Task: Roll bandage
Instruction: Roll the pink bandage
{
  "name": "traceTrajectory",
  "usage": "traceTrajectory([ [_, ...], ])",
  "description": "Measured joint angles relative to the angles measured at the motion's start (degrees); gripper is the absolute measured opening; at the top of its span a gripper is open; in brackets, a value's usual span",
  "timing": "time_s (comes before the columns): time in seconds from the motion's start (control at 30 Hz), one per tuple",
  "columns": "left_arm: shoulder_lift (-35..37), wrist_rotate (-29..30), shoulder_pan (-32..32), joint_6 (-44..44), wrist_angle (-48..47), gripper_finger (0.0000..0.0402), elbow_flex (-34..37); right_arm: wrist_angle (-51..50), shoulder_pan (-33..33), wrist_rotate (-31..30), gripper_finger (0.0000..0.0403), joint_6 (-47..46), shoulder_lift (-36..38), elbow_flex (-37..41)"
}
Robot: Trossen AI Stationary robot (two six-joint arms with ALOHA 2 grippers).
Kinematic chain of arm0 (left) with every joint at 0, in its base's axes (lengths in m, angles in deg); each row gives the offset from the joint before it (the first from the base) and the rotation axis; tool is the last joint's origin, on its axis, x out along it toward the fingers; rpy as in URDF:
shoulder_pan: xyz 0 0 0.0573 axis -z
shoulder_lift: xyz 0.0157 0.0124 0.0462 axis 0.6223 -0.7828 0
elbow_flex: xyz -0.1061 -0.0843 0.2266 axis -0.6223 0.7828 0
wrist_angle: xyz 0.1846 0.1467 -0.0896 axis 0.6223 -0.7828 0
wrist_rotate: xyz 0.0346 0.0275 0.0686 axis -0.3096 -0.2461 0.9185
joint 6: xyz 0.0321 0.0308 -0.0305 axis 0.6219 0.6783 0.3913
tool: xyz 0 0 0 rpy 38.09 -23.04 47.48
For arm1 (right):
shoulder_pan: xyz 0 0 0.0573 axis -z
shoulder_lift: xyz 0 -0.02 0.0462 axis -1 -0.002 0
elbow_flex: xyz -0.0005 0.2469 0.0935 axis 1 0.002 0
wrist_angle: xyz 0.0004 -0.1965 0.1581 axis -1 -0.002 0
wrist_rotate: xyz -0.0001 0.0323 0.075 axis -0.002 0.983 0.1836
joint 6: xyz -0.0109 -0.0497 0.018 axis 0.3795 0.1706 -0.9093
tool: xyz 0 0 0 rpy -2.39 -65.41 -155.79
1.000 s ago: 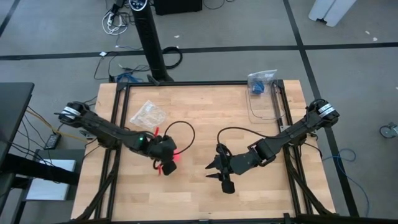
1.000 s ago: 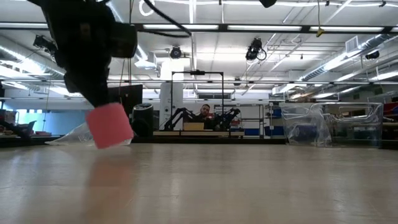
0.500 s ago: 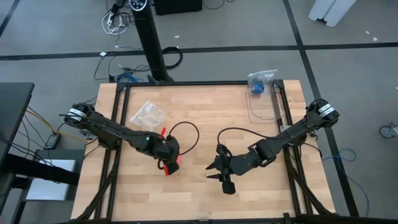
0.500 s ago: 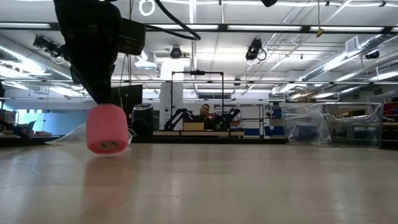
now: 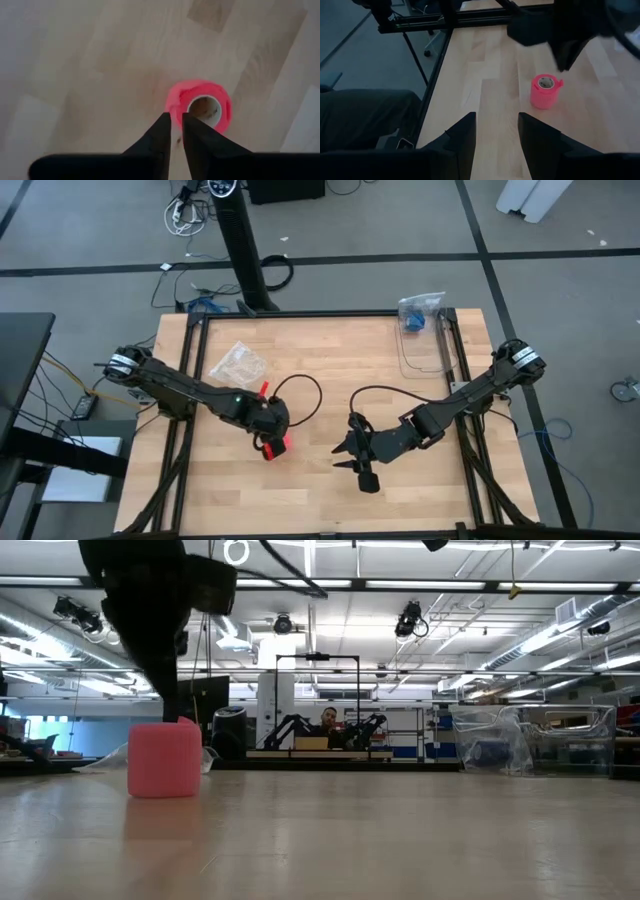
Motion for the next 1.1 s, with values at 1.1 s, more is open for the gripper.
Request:
traceTrajectory([
  [1.1, -0.91, 17.17, 19.59, -25.49, 23.22, 0.0001, 15.88, 46.14, 9.61, -15.76, 0.0004, -5.52, -29.18, 4.78],
])
